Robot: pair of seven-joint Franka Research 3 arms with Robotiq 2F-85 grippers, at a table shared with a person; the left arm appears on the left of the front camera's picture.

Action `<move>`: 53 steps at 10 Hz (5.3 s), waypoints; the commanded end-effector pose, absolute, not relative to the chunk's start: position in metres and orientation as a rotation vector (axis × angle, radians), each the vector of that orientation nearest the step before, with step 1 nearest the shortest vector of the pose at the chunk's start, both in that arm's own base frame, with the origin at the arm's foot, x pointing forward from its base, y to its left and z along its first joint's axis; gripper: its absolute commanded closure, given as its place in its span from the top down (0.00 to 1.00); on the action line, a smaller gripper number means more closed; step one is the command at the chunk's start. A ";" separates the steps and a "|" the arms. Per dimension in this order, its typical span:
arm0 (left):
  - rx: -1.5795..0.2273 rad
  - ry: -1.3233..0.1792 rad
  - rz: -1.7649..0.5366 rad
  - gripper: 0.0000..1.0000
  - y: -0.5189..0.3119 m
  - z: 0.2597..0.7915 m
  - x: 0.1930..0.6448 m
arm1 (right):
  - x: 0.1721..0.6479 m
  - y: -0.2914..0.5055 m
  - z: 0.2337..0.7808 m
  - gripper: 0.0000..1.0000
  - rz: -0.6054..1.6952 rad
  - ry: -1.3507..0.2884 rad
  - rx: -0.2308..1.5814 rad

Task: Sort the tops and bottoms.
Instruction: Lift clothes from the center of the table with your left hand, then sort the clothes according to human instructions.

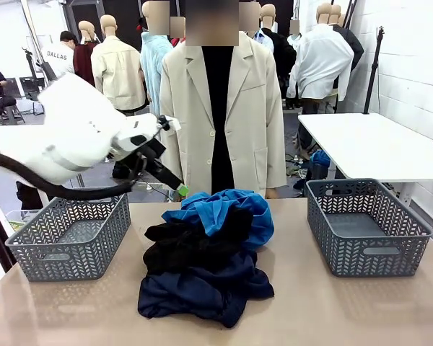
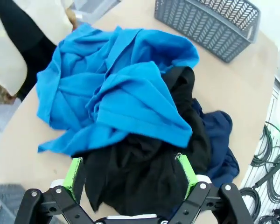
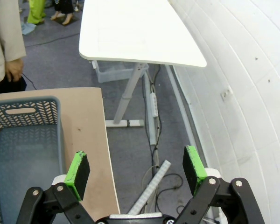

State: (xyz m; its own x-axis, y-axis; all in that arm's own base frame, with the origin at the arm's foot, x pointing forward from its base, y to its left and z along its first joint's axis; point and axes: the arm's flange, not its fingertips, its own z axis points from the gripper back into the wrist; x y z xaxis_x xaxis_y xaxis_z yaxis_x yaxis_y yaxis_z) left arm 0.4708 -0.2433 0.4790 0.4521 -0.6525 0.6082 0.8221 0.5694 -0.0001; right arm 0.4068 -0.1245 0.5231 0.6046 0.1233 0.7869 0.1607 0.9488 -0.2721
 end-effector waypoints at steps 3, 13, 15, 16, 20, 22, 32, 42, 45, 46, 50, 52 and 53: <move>-0.338 -0.469 -0.979 1.00 -0.284 0.424 0.553 | 0.408 -0.123 0.524 1.00 -0.012 -0.922 -0.338; -0.389 -0.432 -0.986 0.00 -0.279 0.420 0.561 | 0.408 -0.123 0.524 1.00 -0.012 -0.922 -0.338; -0.399 -0.421 -0.980 0.00 -0.278 0.419 0.560 | 0.408 -0.123 0.524 1.00 -0.012 -0.922 -0.338; -0.411 -0.408 -0.979 0.00 -0.278 0.418 0.559 | 0.408 -0.123 0.524 1.00 -0.012 -0.922 -0.338; -0.431 -0.390 -0.973 0.00 -0.281 0.427 0.555 | 0.408 -0.123 0.524 1.00 -0.012 -0.922 -0.338; -0.407 -0.432 -0.993 0.00 -0.282 0.461 0.546 | 0.408 -0.123 0.524 1.00 -0.012 -0.922 -0.338; 0.101 -1.029 -1.008 0.00 -0.373 0.890 0.398 | 0.408 -0.123 0.524 1.00 -0.012 -0.922 -0.338; 0.196 -1.339 -0.836 0.00 -0.381 0.995 0.255 | 0.408 -0.123 0.524 1.00 -0.012 -0.922 -0.338; 0.196 -1.339 -0.836 0.00 -0.381 0.995 0.255 | 0.408 -0.123 0.524 1.00 -0.012 -0.922 -0.338; 0.196 -1.339 -0.836 0.00 -0.381 0.995 0.255 | 0.408 -0.123 0.524 1.00 -0.012 -0.922 -0.338; 0.196 -1.339 -0.836 0.00 -0.381 0.995 0.255 | 0.408 -0.123 0.524 1.00 -0.012 -0.922 -0.338; 0.196 -1.339 -0.836 0.00 -0.381 0.995 0.255 | 0.408 -0.123 0.524 1.00 -0.012 -0.922 -0.338; 0.196 -1.339 -0.836 0.00 -0.381 0.995 0.255 | 0.408 -0.123 0.524 1.00 -0.012 -0.922 -0.338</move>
State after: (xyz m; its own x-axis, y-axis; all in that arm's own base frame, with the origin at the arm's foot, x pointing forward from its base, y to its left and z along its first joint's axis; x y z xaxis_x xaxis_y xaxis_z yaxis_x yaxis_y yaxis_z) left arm 0.2580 -0.3916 0.9858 0.0198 -0.6437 0.7650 0.4268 0.6974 0.5758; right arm 0.4070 -0.1247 0.5239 0.6036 0.1234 0.7877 0.1605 0.9489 -0.2716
